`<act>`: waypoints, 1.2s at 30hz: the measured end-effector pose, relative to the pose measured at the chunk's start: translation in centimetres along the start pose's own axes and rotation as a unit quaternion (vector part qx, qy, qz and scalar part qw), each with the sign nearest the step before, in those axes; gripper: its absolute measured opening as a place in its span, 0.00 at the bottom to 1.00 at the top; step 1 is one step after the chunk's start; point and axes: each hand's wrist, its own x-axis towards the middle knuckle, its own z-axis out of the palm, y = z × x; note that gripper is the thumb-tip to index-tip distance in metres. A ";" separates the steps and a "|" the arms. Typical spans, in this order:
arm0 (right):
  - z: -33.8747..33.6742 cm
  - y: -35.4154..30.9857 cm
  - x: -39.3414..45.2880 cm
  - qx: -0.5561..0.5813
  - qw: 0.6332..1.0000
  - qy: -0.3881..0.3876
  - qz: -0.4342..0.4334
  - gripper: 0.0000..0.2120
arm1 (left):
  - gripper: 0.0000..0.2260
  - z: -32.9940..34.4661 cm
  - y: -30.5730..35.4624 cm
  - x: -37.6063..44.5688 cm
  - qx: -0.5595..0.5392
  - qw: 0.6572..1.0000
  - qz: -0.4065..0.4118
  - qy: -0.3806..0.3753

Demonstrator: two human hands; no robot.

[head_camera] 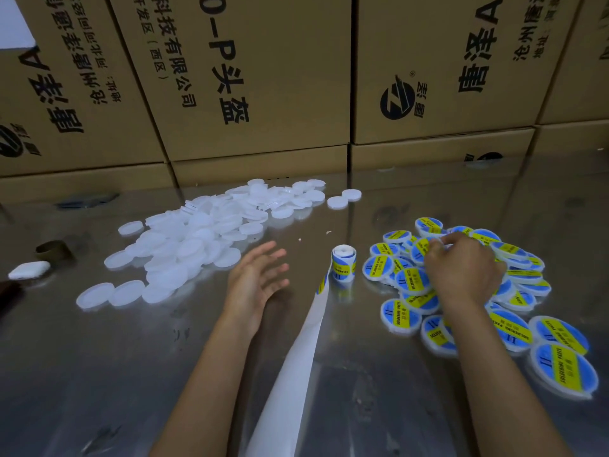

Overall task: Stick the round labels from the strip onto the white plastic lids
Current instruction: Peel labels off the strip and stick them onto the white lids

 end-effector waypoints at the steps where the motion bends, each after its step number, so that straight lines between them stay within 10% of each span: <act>1: -0.1 -0.1 -0.1 -0.011 1.000 0.010 -0.006 0.16 | 0.12 -0.3 0.0 0.2 -0.013 1.000 0.001 0.012; 6: 0.2 -1.7 -1.7 0.011 0.995 0.034 -0.088 0.15 | 0.10 -1.4 -0.5 1.3 0.093 0.980 0.080 0.159; 9: 0.9 -3.6 -3.8 0.051 0.984 -0.023 -0.167 0.09 | 0.11 -3.1 -0.4 2.4 0.349 0.888 0.169 0.250; 17: 2.4 -5.5 -7.7 0.105 0.965 -0.110 -0.214 0.07 | 0.16 -4.1 -1.0 4.5 0.656 0.719 0.153 0.173; 29: 2.3 -5.3 -7.4 0.098 0.960 -0.158 -0.211 0.04 | 0.03 -3.6 -1.1 3.4 0.509 0.827 0.225 0.080; 36: 2.7 -4.8 -6.7 0.121 0.948 -0.215 -0.199 0.16 | 0.08 -1.1 -0.6 1.8 0.182 0.975 0.106 0.069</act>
